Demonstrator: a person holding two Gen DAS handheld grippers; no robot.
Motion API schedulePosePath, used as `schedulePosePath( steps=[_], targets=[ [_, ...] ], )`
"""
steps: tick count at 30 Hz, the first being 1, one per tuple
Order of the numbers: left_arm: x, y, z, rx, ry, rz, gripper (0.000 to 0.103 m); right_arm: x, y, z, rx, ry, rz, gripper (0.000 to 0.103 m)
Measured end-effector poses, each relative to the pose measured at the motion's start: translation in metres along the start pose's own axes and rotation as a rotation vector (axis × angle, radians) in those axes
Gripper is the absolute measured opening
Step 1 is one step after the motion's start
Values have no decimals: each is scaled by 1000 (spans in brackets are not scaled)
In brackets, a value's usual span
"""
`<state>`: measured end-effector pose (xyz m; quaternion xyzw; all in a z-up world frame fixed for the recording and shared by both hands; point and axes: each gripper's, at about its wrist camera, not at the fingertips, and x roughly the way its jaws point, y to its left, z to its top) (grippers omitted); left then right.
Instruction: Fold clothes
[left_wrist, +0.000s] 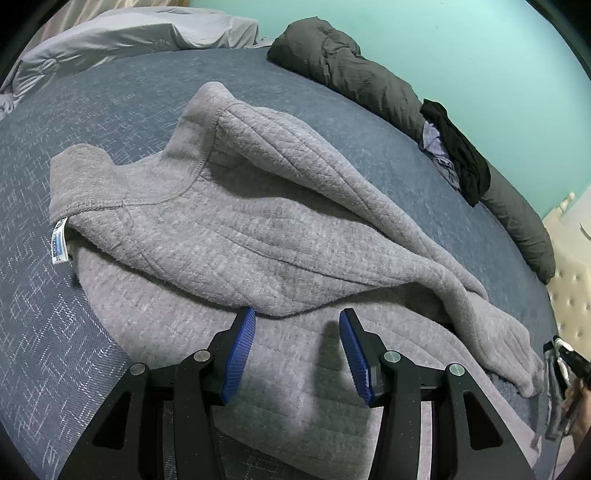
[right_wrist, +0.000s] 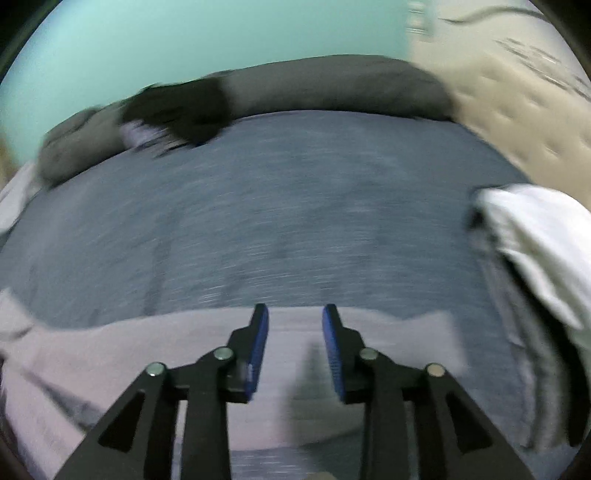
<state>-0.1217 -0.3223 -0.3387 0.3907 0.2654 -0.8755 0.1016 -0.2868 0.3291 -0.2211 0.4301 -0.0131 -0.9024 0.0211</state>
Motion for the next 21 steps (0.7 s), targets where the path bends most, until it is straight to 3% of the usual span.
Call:
schedulePosePath(
  steps=[8,15,21],
  targets=[
    [-2,0,3,15,-10,4,51,29,137,-7,-192,69,268,44],
    [-10,3,6,43,-31,41,51,56,240,8,-310,125,367,44],
    [-11,13,7,23,-34,56,55,67,322,1,-506,160,455,47]
  ],
)
